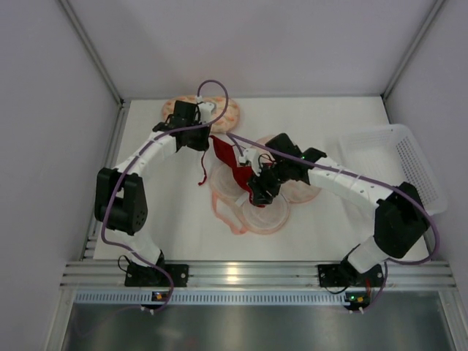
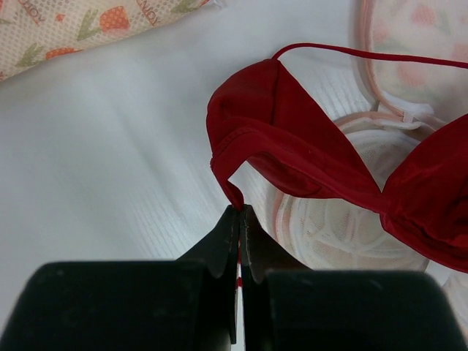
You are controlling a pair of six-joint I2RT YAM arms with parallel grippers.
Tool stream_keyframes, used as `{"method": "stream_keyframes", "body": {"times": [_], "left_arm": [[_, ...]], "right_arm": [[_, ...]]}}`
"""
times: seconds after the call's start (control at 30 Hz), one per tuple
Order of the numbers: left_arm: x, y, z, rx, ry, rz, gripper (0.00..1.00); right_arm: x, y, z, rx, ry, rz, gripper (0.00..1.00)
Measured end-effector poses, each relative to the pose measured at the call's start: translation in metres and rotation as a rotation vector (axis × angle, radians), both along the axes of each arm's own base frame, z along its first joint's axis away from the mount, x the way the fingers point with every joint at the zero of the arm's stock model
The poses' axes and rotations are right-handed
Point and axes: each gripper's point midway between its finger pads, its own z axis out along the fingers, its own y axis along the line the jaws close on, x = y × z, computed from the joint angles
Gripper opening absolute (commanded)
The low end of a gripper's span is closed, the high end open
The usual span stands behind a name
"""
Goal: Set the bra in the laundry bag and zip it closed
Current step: Adjust the bra in the laundry bag.
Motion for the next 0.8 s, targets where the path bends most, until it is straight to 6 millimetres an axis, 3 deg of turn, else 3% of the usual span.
{"method": "stream_keyframes", "body": {"times": [0.23, 0.4, 0.57, 0.8], "left_arm": [[-0.001, -0.002, 0.001, -0.032, 0.012, -0.008, 0.00], [-0.002, -0.004, 0.001, -0.040, 0.014, -0.015, 0.00], [-0.003, -0.005, 0.001, -0.048, 0.017, -0.021, 0.00], [-0.003, -0.005, 0.001, -0.050, 0.019, -0.025, 0.00]], "right_arm": [[0.019, -0.001, -0.039, -0.105, -0.014, -0.033, 0.53], [0.028, -0.003, -0.046, -0.136, -0.041, -0.053, 0.49], [0.038, 0.006, -0.027, -0.096, -0.081, -0.051, 0.50], [0.057, 0.020, 0.013, -0.032, -0.180, -0.043, 0.63]]}}
